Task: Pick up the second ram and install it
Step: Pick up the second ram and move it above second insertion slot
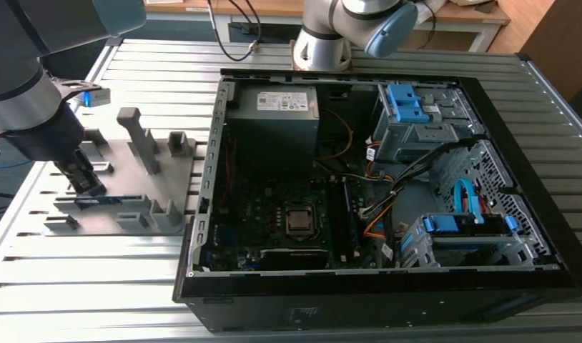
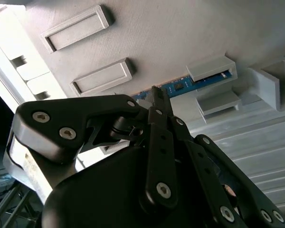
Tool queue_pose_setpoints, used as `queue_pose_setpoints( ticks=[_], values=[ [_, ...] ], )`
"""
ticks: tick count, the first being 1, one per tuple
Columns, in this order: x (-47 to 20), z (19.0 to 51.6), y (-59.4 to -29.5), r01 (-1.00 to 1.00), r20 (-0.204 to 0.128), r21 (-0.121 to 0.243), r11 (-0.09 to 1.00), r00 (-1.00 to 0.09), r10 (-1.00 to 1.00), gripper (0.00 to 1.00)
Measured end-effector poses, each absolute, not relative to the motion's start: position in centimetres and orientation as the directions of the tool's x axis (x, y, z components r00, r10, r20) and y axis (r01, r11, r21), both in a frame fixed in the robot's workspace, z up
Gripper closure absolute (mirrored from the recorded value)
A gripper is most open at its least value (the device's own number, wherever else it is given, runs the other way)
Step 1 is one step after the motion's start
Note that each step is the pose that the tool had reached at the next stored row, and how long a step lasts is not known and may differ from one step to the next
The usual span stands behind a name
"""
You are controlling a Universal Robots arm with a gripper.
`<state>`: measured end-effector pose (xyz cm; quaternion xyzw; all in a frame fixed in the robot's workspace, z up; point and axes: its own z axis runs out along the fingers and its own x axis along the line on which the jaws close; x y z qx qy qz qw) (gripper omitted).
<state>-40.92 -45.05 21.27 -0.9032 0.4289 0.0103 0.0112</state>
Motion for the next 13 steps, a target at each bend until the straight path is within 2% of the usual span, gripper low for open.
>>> queue_pose_setpoints(
  ticks=[7,13],
  values=[
    [-40.92,21.27,-45.05,-0.750,-0.028,-0.011,-0.662,0.662,-0.749,0.90],
    [-40.91,21.20,-45.06,-0.810,-0.028,-0.011,-0.587,0.587,-0.809,0.90]
  ],
)
